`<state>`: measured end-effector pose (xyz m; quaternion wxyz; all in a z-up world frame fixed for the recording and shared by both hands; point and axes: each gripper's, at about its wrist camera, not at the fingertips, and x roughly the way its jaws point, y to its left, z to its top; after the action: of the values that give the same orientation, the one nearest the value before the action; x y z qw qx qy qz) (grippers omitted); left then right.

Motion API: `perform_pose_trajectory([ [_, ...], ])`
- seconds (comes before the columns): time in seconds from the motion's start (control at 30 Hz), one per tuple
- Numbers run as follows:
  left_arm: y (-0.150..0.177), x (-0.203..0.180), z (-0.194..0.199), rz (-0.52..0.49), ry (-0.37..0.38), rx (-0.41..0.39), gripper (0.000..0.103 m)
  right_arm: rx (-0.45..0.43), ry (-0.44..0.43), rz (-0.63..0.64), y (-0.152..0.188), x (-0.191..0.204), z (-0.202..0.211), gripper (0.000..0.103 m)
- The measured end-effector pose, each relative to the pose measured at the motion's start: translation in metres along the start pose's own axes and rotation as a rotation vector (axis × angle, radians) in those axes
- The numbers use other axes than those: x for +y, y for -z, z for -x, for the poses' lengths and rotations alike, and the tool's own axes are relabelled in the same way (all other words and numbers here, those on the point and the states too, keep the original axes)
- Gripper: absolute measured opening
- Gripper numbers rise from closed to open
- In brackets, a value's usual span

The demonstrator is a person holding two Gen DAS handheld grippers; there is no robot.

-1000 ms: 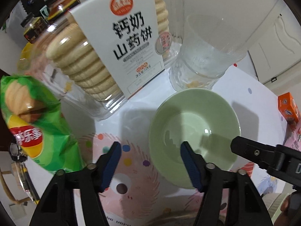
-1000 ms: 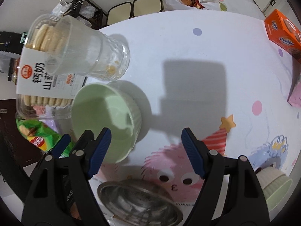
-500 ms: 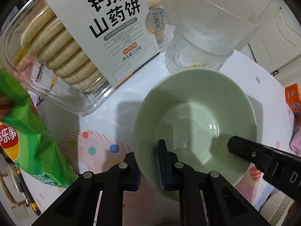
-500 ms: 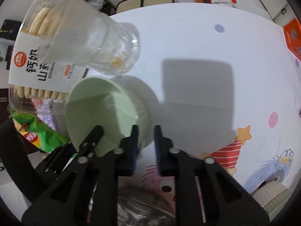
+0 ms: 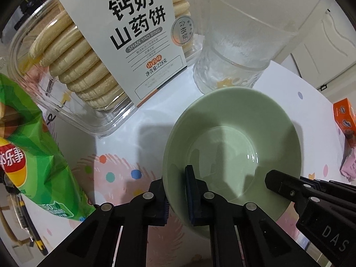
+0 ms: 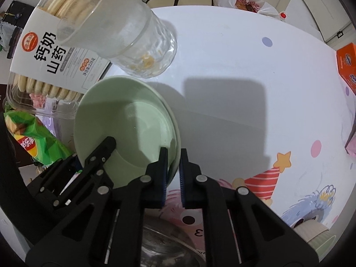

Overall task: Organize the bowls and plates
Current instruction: 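Carry the second green bowl onto the bowl stack and open both grippers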

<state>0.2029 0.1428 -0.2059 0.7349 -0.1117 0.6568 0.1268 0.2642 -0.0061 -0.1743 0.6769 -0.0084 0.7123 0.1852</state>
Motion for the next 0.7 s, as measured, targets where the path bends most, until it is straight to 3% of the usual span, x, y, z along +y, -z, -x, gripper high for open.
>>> perform_pose_trajectory([
  [0.37, 0.009, -0.015, 0.035, -0.053, 0.021, -0.031, 0.011, -0.053, -0.009, -0.014, 0.022, -0.008, 0.029, 0.011],
  [0.7, 0.027, -0.059, 0.095, -0.173, 0.033, -0.092, 0.011, -0.128, -0.024, -0.057, 0.054, -0.027, 0.080, 0.012],
])
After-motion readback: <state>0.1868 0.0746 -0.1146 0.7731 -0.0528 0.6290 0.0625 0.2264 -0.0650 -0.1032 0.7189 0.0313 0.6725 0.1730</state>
